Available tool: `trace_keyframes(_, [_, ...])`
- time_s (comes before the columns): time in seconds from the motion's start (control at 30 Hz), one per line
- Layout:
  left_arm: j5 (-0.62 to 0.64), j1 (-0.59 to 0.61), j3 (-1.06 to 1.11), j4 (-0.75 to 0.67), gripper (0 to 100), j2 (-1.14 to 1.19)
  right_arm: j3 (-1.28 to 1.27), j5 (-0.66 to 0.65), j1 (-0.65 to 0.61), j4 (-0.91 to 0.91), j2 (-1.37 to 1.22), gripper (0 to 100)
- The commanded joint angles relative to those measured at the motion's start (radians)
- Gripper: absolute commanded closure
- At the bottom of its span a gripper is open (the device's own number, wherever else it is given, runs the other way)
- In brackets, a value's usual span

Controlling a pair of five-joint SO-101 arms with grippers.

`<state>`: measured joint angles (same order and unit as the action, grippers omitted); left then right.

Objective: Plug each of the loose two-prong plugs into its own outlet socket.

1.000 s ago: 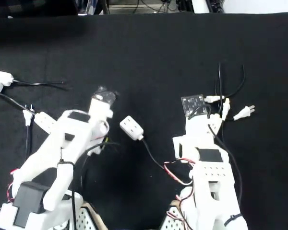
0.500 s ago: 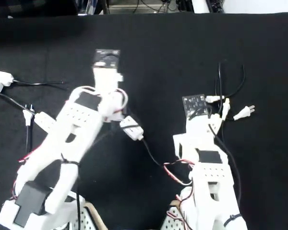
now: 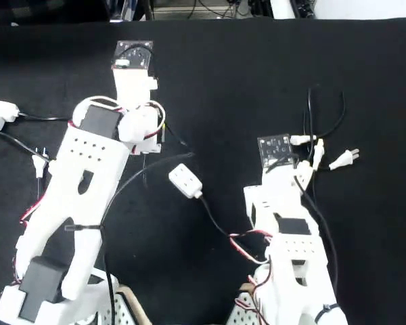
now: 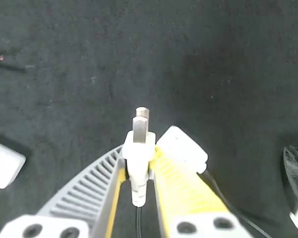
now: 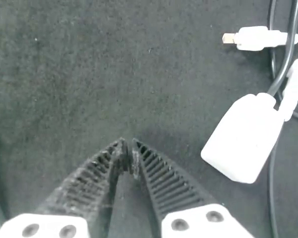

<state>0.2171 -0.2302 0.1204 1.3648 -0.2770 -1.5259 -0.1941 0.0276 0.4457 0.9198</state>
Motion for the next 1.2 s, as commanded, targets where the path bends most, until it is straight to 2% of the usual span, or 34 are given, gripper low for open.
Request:
trace_keyframes(0.0, [-0.031, 0.041, -0.133, 0.135, 97, -0.015, -0.010, 0.000, -0.066, -0.072, 0.013, 98.7])
trace_keyframes(0.17, [-0.086, 0.094, -0.262, 0.253, 97, 0.068, -0.012, -0.002, -0.207, -0.141, 0.013, 98.7])
trace_keyframes(0.33, [-0.150, 0.071, -0.435, 0.351, 97, 0.351, 0.008, 0.000, -0.327, -0.181, 0.013, 98.6])
trace_keyframes(0.47, [-0.147, 0.070, -0.608, 0.394, 97, 0.509, 0.002, 0.006, -0.453, -0.181, 0.013, 98.6])
trace_keyframes(0.63, [-0.083, 0.044, -0.685, 0.394, 97, 0.523, -0.062, 0.006, -0.577, -0.252, 0.013, 98.6])
trace_keyframes(0.77, [-0.078, -0.004, -0.728, 0.394, 97, 0.531, -0.153, 0.006, -0.612, -0.471, 0.004, 98.6])
trace_keyframes(1.17, [-0.135, -0.041, -0.644, 0.394, 97, 0.531, -0.151, 0.006, -0.614, -0.644, 0.005, 98.6])
